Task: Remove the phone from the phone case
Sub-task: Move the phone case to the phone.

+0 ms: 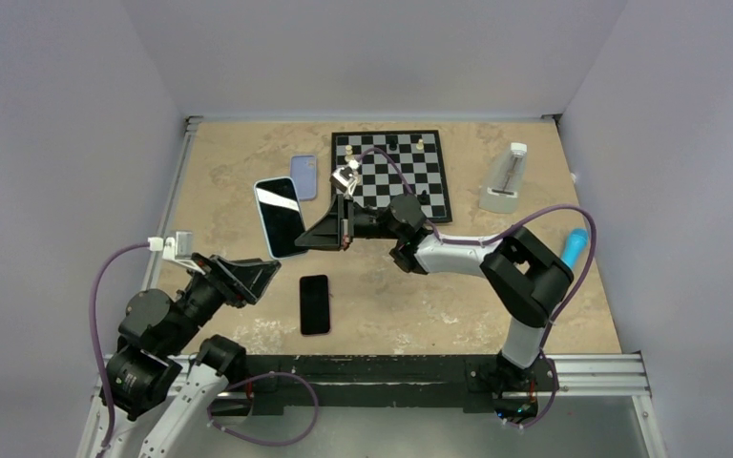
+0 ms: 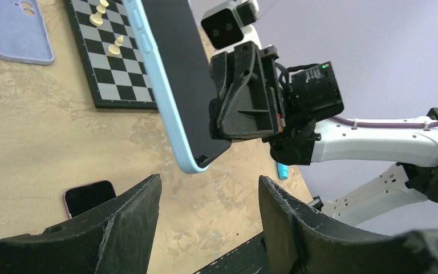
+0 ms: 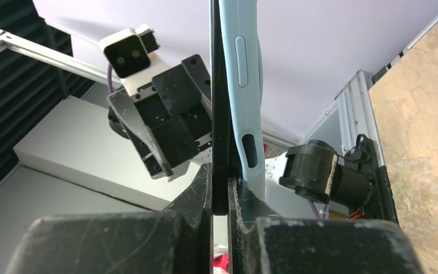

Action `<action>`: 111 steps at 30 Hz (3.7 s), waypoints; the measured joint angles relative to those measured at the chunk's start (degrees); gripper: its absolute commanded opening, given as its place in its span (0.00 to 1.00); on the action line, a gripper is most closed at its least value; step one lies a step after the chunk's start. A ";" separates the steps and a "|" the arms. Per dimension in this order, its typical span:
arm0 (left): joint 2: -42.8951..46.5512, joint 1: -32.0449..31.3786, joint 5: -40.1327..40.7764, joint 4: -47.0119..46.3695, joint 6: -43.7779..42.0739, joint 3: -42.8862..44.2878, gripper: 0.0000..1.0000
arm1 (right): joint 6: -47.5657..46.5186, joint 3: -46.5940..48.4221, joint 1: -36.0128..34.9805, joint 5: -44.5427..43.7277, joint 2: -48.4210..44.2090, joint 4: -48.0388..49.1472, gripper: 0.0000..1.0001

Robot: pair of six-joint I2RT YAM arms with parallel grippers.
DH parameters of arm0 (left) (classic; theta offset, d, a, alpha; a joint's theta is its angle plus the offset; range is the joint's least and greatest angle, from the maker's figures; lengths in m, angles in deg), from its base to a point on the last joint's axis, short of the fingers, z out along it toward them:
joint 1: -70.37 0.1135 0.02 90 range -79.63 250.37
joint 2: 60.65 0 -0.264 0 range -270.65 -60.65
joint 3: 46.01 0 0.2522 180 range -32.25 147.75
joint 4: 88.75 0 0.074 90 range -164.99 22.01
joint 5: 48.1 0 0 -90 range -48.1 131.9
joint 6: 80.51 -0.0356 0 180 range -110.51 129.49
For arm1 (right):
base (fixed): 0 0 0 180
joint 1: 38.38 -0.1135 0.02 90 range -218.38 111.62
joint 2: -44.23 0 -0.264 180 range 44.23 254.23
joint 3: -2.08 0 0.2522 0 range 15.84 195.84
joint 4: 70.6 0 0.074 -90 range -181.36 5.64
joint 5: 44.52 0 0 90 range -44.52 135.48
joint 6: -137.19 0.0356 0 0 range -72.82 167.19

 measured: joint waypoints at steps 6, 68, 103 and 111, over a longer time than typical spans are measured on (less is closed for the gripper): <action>-2.47 0.00 -1.31 -4.94 0.76 -0.02 0.56 | -0.09 -1.36 0.48 0.00 -0.07 0.00 0.00; -9.97 -0.37 -22.95 -10.32 -25.57 -2.25 0.55 | 16.41 -4.13 3.85 11.96 -3.43 17.79 0.00; -5.99 -0.31 -11.06 -27.63 -7.56 -9.40 0.02 | 4.26 -4.11 4.20 4.63 -5.05 7.08 0.00; -8.57 -0.31 -14.88 -25.57 -16.09 -5.99 0.00 | 7.43 -4.50 4.31 5.11 -5.05 11.19 0.00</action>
